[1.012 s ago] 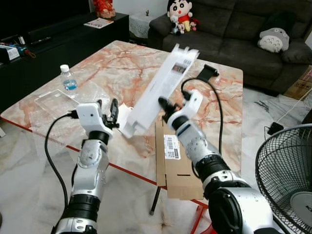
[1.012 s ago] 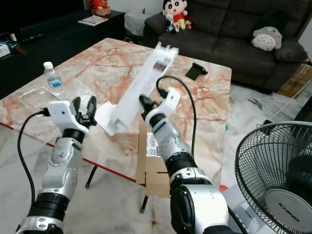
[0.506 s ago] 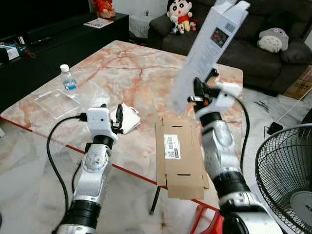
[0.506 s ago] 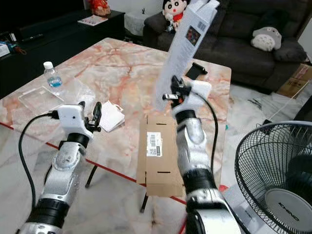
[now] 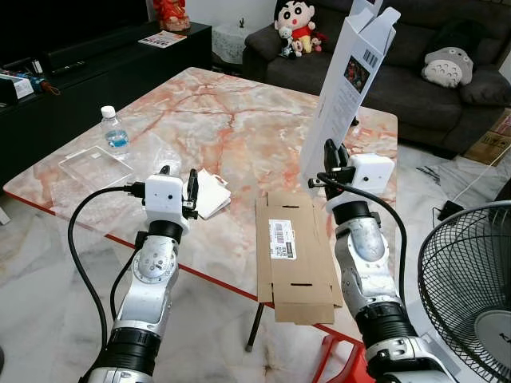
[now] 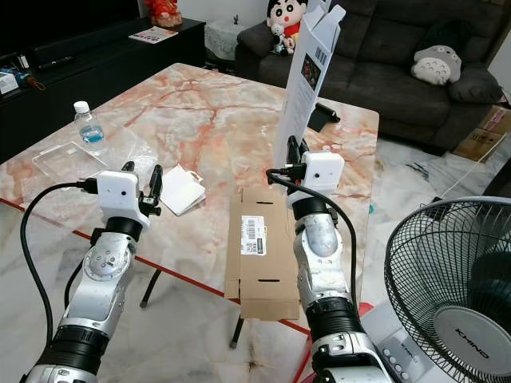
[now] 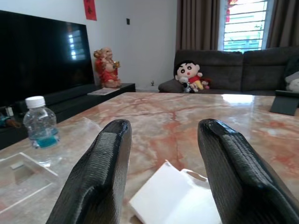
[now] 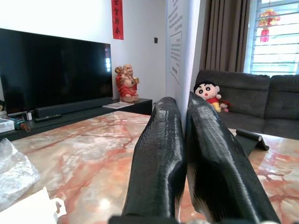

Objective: Picking trash to rubbish bin

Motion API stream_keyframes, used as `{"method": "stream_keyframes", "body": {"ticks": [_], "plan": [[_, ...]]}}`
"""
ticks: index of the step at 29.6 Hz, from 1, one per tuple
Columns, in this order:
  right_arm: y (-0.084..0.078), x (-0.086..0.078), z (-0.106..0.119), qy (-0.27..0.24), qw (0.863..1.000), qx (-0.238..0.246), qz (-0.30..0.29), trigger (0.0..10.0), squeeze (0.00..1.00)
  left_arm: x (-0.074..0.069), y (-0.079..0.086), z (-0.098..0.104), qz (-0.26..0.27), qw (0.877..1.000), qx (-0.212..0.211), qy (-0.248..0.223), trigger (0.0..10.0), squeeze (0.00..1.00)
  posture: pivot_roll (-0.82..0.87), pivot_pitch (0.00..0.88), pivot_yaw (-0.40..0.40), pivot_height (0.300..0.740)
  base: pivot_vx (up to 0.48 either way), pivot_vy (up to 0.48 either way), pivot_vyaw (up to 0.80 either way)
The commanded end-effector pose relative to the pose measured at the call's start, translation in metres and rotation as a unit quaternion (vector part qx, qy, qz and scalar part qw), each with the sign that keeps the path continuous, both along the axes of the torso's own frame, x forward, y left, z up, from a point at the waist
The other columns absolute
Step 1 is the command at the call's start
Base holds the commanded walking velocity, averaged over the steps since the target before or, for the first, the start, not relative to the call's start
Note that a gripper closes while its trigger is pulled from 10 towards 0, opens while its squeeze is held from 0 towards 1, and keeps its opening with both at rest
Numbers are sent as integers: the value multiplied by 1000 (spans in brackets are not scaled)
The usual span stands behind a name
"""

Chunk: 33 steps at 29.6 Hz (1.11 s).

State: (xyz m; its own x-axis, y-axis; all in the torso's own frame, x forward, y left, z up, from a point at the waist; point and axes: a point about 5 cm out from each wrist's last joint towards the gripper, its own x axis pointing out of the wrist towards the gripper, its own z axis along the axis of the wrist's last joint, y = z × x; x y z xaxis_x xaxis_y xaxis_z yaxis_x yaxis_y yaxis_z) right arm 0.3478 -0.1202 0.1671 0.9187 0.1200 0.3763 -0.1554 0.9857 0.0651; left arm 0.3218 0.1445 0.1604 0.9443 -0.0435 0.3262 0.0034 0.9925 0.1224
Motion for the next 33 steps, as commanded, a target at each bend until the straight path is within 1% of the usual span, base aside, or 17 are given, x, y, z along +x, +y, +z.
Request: {"method": "stream_keyframes", "body": {"ticks": [1, 8, 12, 18, 33], "plan": [[0, -2, 5, -12, 1000, 1, 0, 10000, 0, 0, -4, 3, -3, 1000, 5, -7, 10000, 0, -30, 0, -81, 740, 0, 0, 0], [2, -2, 4, -8, 1000, 10, -2, 10000, 0, 0, -5, 2, -3, 1000, 2, -6, 10000, 0, -35, 0, -83, 740, -69, 0, 0], [1, -2, 4, -4, 1000, 11, -5, 10000, 0, 0, -6, 2, -3, 1000, 0, -5, 10000, 0, -40, 0, -84, 740, -240, 0, 0], [-6, 0, 1, 4, 1000, 12, -16, 10000, 0, 1, -5, 2, -1, 1000, 0, -5, 10000, 0, -43, 0, -87, 740, -249, 0, 0], [-11, 1, 1, 10, 1000, 15, -25, 10000, 0, 1, -6, 2, -3, 1000, -3, -5, 10000, 0, -51, 0, -91, 740, -263, 0, 0]]}}
